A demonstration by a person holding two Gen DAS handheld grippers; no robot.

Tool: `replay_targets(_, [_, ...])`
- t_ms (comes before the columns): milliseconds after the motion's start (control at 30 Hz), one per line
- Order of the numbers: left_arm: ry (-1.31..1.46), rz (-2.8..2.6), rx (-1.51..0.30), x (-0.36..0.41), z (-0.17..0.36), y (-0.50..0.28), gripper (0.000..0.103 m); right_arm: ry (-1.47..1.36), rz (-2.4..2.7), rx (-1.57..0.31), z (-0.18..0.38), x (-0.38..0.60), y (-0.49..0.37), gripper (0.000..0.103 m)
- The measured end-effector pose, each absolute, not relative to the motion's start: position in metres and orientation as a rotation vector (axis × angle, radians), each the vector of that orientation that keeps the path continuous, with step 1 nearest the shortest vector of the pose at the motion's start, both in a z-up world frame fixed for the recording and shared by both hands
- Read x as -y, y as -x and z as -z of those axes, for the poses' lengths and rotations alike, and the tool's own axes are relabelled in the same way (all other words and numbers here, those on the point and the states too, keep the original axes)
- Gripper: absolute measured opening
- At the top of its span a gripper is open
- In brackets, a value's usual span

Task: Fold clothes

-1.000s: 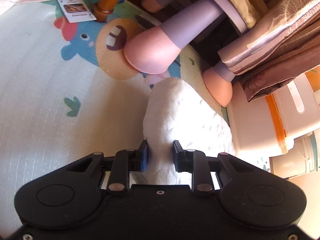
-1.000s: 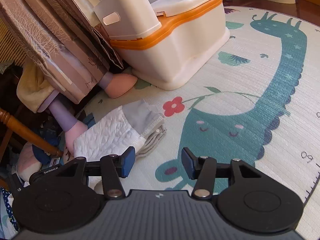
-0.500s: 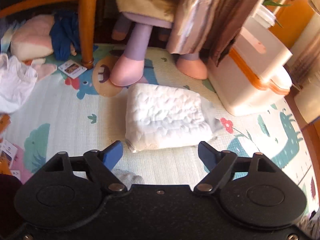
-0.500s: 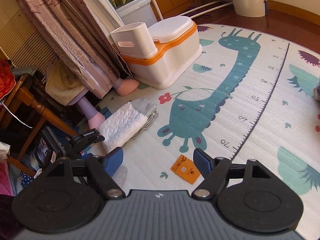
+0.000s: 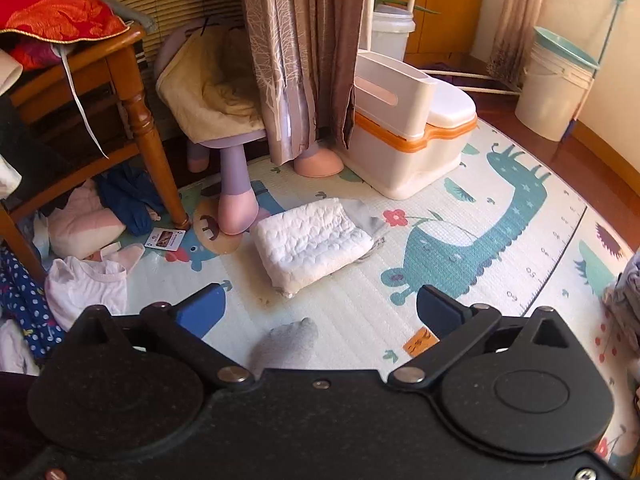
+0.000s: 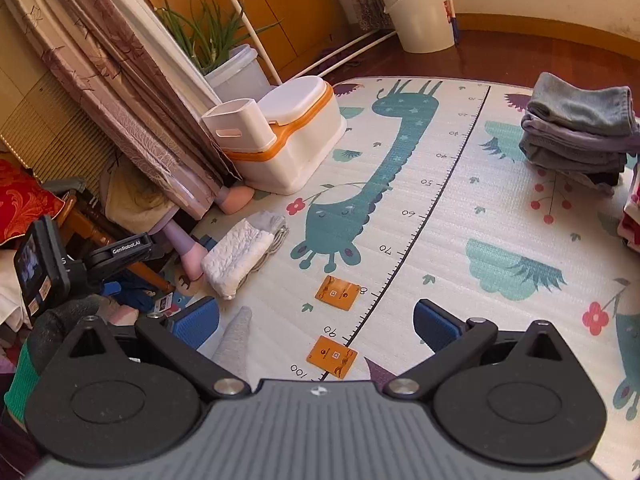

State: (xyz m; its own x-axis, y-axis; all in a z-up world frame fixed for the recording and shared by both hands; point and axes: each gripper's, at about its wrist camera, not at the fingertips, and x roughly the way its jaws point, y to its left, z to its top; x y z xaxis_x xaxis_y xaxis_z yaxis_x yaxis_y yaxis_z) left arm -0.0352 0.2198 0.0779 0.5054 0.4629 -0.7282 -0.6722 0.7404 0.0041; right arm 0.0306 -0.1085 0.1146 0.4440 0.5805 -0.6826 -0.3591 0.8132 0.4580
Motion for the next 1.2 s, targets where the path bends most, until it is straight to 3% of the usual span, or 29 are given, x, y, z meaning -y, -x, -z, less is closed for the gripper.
replay_targets(433, [0.108, -0.625, -0.836, -0.167, -0.089, 0.089, 0.103, -0.073, -0.638, -0.987, -0.097, 0.051, -0.003, 0.103])
replay_targets(1200, [0.042, -0.709, -0.777, -0.189, -0.089, 0.095, 0.103, 0.066, -0.671, -0.993, -0.069, -0.073, -0.036, 0.103])
